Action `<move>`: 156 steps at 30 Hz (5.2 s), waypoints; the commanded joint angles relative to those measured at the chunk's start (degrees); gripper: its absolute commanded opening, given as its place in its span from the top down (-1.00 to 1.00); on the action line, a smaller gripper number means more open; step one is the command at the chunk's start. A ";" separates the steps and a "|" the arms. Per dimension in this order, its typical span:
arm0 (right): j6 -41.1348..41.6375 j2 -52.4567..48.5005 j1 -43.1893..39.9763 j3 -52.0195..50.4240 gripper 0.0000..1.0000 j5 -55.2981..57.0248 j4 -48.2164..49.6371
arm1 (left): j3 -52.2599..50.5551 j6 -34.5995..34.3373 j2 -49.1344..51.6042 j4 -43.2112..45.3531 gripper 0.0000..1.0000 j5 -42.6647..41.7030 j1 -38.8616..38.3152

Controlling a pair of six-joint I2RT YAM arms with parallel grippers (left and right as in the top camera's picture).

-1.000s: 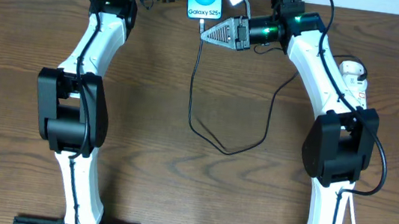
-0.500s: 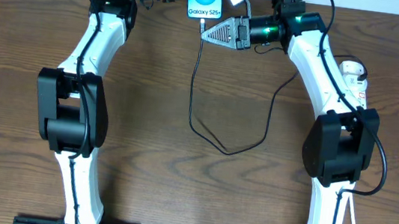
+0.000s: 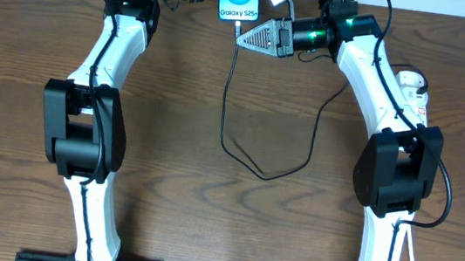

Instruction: Plug charger to phone and switch on socket

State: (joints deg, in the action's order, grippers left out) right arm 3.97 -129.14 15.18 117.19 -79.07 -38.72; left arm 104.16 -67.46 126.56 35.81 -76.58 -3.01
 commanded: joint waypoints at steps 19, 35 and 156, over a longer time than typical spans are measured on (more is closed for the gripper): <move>3.96 1.44 -0.11 0.09 0.98 -1.01 1.90 | 1.07 0.98 -1.20 0.48 0.85 -1.03 0.04; 3.96 1.44 -0.26 0.09 0.98 -2.99 3.21 | 1.07 0.98 -1.20 0.48 0.85 -1.46 0.04; 4.81 1.44 -0.46 0.07 0.98 -2.73 0.46 | 1.07 0.74 -1.20 0.46 0.85 -0.61 0.04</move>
State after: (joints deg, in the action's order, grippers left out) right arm 8.56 -129.14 15.05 117.19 -80.18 -38.46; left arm 104.16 -67.48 126.56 35.81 -76.58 -3.01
